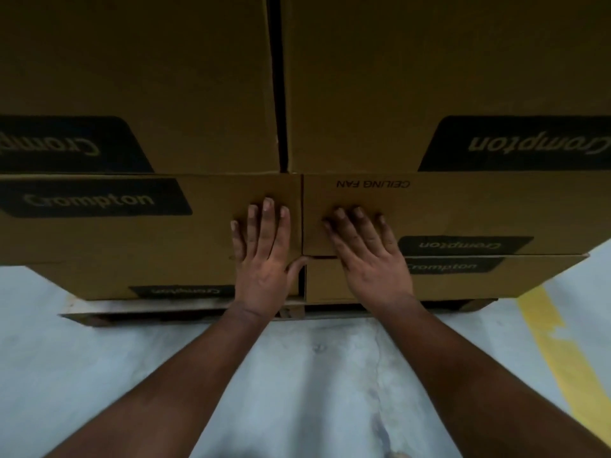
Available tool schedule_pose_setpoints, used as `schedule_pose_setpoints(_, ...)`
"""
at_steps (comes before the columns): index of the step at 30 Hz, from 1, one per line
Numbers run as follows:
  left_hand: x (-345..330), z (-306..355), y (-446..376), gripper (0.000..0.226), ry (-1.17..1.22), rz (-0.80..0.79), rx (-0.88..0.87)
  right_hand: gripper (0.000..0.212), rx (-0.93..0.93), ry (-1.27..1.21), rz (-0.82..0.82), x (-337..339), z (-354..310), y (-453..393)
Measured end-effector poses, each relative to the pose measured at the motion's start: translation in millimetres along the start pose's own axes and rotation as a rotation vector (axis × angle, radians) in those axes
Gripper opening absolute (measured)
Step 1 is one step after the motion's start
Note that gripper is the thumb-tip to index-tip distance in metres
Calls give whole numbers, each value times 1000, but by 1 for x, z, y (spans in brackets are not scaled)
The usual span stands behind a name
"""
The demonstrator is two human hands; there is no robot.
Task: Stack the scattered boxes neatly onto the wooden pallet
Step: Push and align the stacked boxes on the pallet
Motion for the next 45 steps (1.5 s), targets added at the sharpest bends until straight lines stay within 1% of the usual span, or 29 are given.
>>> schedule_pose_setpoints(2, -4, 2, -1, 124, 2, 18, 16, 108, 4, 18, -4, -3, 2, -1)
schedule_pose_setpoints(6, -8, 5, -3, 121, -16, 45, 39, 107, 22, 70, -12, -10, 3, 0)
schedule_pose_setpoints(10, -8, 5, -4, 121, 4, 12, 24, 107, 18, 62, 35, -12, 3, -2)
schedule_pose_setpoints(12, -9, 3, 6, 120, 24, -36, 18, 109, -7, -1, 25, -13, -4, 1)
schedule_pose_setpoints(14, -13, 1, 27, 123, 37, -126, 37, 114, -6, -35, -44, -19, -14, 14)
schedule_pose_setpoints(17, -22, -8, 66, 129, 21, -260, 136, 129, 66, 40, -207, -38, -29, 39)
schedule_pose_setpoints(18, -25, -11, 78, 130, 15, -294, 177, 131, 79, 66, -237, -43, -30, 42)
schedule_pose_setpoints(21, -30, -19, 102, 127, -7, -389, 260, 129, 95, 112, -269, -54, -29, 39)
schedule_pose_setpoints(24, -34, -15, 111, 122, 7, -468, 236, 129, 89, 125, -278, -60, -31, 36)
schedule_pose_setpoints(27, -40, -6, 110, 119, 27, -510, 202, 133, 82, 89, -307, -64, -30, 34)
schedule_pose_setpoints(29, -44, 0, 109, 116, 45, -540, 199, 131, 97, 66, -323, -65, -27, 32)
schedule_pose_setpoints(34, -55, 16, 116, 109, 84, -675, 163, 124, 124, 44, -357, -65, -23, 30)
schedule_pose_setpoints(36, -59, 22, 117, 105, 115, -724, 141, 125, 124, 11, -326, -63, -22, 28)
schedule_pose_setpoints(38, -62, 26, 117, 102, 135, -767, 112, 120, 161, -29, -266, -58, -20, 31)
schedule_pose_setpoints(40, -66, 26, 116, 101, 149, -795, 108, 117, 189, -65, -264, -57, -17, 46)
schedule_pose_setpoints(45, -71, 22, 108, 99, 121, -797, 144, 110, -4, -14, -412, -60, 6, 86)
Point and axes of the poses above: each hand's wrist, its own y-axis away from the middle knuckle, its own x-axis out of the back of the hand, z = x × y, the point moved 5 cm from there along -y, towards the middle knuckle, and after that the axes turned 7 degrees about y, right-handed, at the moved point
